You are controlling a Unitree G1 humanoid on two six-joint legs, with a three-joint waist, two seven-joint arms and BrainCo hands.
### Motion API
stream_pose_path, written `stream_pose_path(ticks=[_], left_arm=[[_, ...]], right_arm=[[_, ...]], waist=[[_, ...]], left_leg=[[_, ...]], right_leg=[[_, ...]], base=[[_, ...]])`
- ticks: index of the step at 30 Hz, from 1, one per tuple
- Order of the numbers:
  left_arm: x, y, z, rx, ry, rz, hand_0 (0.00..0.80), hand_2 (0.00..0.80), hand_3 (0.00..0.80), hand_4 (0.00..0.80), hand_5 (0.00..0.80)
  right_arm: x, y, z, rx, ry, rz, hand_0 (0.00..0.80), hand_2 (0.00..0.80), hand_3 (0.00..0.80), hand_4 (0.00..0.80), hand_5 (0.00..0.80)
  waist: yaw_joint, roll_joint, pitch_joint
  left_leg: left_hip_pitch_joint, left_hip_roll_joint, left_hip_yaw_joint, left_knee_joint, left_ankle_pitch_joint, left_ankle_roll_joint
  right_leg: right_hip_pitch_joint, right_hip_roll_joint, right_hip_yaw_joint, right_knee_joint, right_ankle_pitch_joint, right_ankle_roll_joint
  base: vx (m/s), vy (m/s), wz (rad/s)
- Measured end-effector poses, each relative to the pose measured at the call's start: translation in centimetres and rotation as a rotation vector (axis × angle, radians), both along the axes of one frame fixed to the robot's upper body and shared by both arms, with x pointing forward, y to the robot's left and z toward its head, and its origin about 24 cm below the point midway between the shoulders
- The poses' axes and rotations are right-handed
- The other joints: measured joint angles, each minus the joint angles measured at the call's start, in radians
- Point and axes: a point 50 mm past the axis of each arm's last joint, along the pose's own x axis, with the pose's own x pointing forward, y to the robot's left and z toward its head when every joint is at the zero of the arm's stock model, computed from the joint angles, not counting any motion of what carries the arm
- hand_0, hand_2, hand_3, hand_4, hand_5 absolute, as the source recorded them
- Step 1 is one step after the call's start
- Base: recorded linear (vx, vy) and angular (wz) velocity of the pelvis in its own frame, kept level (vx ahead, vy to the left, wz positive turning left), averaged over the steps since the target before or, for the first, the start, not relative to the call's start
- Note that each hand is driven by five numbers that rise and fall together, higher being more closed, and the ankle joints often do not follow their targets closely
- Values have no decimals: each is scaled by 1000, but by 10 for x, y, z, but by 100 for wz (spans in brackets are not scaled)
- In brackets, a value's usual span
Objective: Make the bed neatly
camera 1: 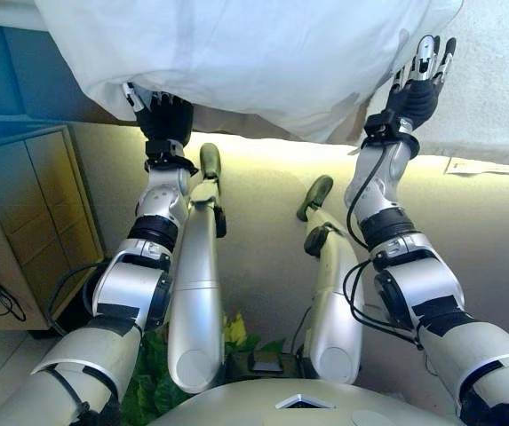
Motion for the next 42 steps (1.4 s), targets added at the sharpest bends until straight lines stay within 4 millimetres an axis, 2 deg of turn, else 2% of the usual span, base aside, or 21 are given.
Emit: stream_pose_path(ticks=[7,13,19,23,33,36,42], left_arm=[[0,15,-6,-17,44,49,800,800,800,800,800],[-1,21,-6,-42,33,68,800,800,800,800,800],[-5,20,-13,-57,37,72,800,800,800,800,800],[-7,27,-18,-82,57,101,800,800,800,800,800],[-7,43,-23,-98,205,151,800,800,800,800,800],[-8,50,-24,-99,250,164,800,800,800,800,800],[-8,52,-28,-116,288,172,800,800,800,800,800]], right_arm=[[1,-3,-1,13,4,-4,0,0,0,0,0],[1,-7,-4,26,12,-16,0,0,0,0,0],[-2,-12,-10,42,8,-29,0,0,0,0,0],[-3,-13,-11,39,3,-34,0,0,0,0,0],[-2,-14,-12,64,-8,-26,0,0,0,0,0],[-3,-16,-10,68,-20,-38,0,0,0,0,0],[-4,-25,-6,72,-30,-67,0,0,0,0,0]], waist=[[14,1,0],[31,2,1],[48,2,1],[53,2,0],[84,10,0],[90,14,-1],[95,29,-2]], left_leg=[[0,0,-7,1,0,-1],[0,-4,-18,1,0,-3],[23,-4,-29,-22,10,-16],[52,-3,-44,-36,15,-24],[74,-7,-79,-60,32,-47],[92,-8,-82,-80,40,-55],[104,-5,-84,-86,44,-63]], right_leg=[[0,-1,-4,11,-4,-5],[1,-3,-13,28,-17,-26],[23,-2,-33,23,-23,-23],[56,-1,-58,27,-31,-30],[76,-5,-88,60,-64,-33],[84,-6,-92,66,-74,-34],[87,-12,-105,87,-88,-38]], base=[[0,0,0],[-8,-28,4],[-5,-71,5],[0,-72,9],[-3,-45,8],[10,-19,8],[9,-16,3]])
